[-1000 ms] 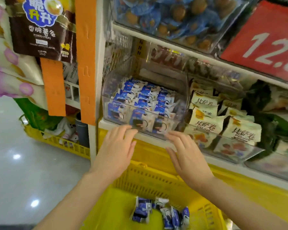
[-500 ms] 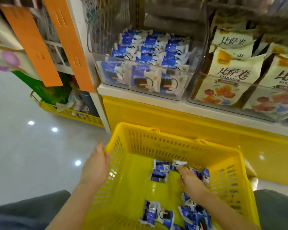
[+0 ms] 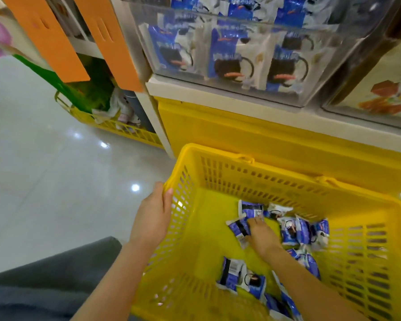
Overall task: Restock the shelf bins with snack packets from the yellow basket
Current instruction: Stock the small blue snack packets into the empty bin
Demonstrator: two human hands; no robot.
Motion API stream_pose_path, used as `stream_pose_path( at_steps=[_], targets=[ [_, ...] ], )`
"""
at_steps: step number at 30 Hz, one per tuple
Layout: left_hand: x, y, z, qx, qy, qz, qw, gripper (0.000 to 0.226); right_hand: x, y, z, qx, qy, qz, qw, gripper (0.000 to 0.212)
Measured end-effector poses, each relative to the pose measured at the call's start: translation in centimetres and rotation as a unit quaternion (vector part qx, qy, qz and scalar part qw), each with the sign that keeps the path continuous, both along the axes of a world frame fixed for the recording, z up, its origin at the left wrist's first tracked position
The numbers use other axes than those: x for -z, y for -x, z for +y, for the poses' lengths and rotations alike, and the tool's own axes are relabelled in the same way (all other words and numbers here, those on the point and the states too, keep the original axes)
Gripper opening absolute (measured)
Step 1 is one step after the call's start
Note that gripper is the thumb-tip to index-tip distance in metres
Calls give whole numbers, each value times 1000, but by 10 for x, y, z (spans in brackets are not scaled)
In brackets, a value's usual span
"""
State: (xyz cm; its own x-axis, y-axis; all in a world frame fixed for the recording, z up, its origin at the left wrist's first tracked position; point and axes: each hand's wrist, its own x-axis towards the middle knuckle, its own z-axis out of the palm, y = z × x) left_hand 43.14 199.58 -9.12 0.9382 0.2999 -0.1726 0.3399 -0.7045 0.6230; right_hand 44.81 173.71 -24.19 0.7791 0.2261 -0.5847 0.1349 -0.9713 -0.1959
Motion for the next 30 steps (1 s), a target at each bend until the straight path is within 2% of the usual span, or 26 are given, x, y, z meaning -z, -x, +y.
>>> stream_pose_path(
  at_steps=[4,7,10,12,16,19,21,23,25,26,28,30],
  targets=[
    [-1,1,0,-2,3,0,1000,22,-3,10,-5,0,-18,45,999,40],
    [-2,3,-2,-3,-6,-3,1000,26,-3,28,-1,39,-69,93,992,11],
    [-4,6,-3,-5,-23,0,1000,29,-4,45,6,97,-111,101,984,12],
    [-4,8,-3,-6,-35,10,999,30,-8,52,8,136,-127,103,977,23],
    [-11,11,-6,-4,-58,18,998,26,-22,52,8,130,-145,74,978,24],
    [-19,15,-19,23,-144,-62,987,30,-49,42,10,128,-175,20,976,20],
    [-22,21,-35,38,-138,-105,984,30,-75,36,12,134,-205,-26,969,17],
    [-20,31,-53,41,-63,-83,994,25,-105,33,13,133,-232,-82,960,12],
    [-16,41,-73,31,78,-12,996,27,-133,36,17,132,-264,-134,946,11],
    [-15,44,-82,27,155,33,987,30,-146,39,20,133,-286,-147,938,14],
    [-15,51,-95,16,325,98,940,29,-166,46,26,137,-330,-151,922,25],
    [-19,56,-100,24,452,140,881,31,-180,50,33,152,-371,-139,906,27]
  ],
)
